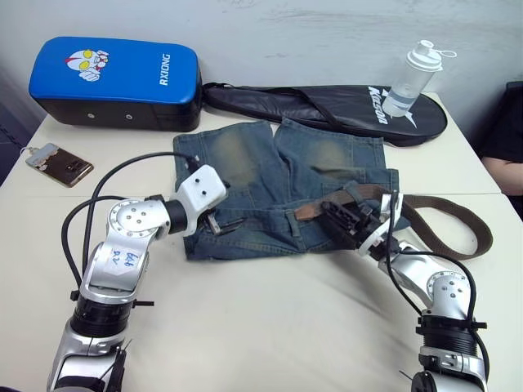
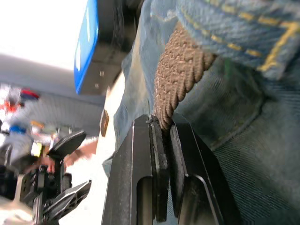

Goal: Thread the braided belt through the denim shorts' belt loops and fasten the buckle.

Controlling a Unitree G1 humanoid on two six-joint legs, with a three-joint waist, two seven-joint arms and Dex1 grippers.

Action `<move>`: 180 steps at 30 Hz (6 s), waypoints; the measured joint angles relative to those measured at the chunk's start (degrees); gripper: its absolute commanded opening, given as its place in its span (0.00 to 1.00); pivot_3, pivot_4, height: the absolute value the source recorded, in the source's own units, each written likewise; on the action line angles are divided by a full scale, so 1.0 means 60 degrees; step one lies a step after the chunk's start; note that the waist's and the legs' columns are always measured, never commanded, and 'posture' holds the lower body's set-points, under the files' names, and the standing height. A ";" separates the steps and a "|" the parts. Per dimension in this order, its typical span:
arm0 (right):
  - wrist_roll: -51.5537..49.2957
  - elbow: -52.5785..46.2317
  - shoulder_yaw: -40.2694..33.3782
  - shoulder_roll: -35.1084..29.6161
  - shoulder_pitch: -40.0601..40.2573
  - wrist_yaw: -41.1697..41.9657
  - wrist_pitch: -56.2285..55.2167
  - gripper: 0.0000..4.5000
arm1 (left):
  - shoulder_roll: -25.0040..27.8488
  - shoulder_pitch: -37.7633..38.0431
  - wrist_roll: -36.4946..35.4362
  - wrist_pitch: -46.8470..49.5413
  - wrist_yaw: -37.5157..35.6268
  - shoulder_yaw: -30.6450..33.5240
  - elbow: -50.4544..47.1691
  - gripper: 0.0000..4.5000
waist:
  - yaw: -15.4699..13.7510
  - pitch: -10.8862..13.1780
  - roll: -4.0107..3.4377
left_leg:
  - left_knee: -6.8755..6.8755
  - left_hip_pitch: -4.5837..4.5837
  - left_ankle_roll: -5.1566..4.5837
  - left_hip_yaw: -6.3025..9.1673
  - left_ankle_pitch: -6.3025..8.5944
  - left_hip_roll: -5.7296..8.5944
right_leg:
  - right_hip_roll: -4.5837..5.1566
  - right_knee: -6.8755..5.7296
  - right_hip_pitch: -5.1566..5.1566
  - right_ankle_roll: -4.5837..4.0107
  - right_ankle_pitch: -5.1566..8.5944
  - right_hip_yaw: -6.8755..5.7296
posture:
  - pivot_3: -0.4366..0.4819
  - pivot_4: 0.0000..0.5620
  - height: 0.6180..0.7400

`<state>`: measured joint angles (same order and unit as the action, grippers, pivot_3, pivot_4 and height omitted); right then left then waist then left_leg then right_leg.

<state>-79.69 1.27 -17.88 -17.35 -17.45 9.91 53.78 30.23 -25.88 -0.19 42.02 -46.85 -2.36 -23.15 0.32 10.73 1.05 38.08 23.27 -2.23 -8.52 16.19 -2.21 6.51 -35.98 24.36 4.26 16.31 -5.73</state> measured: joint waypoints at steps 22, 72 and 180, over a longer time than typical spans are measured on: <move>0.2977 0.1277 -0.0495 -0.0451 -0.0727 0.1685 -0.2053 0.00 | -0.1468 -0.0348 -0.0931 -0.0386 0.1402 -0.1557 0.0737 0.79 | -0.0092 -0.0002 0.0003 | 0.0011 -0.0005 -0.0004 0.0011 0.0000 0.0034 | 0.0023 0.0013 -0.0010 0.0004 -0.0002 -0.0005 | 0.48 0.27 1.00; 0.2874 -0.0963 -0.0161 -0.0281 0.0038 0.0955 -0.0810 0.00 | -0.4282 -0.1563 -0.0357 -0.3849 0.2871 -0.1432 0.7222 0.01 | -0.0188 -0.0189 -0.0053 | -0.0019 -0.0134 -0.0111 0.0020 0.0109 0.0054 | 0.0083 0.0111 -0.0154 0.0036 -0.0018 -0.0026 | 0.48 0.27 1.00; 0.1064 -0.1601 -0.0503 0.0969 0.0910 -0.0301 -0.1348 1.00 | -0.6384 -0.2168 -0.7107 0.3613 0.5581 0.3043 0.6256 0.01 | -0.0043 -0.0134 -0.0078 | -0.0133 -0.0014 -0.0020 0.0029 0.0055 0.0056 | 0.0026 0.0212 -0.0066 0.0054 -0.0028 -0.0046 | 0.48 0.27 1.00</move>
<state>-73.31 -8.34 -20.90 -11.53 -11.99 8.10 45.70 -8.08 -38.89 -42.83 63.70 -13.36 15.90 14.38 0.06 9.92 0.58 37.28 23.19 -2.35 -8.34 16.52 -1.88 6.67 -34.70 23.96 4.59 16.14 -6.00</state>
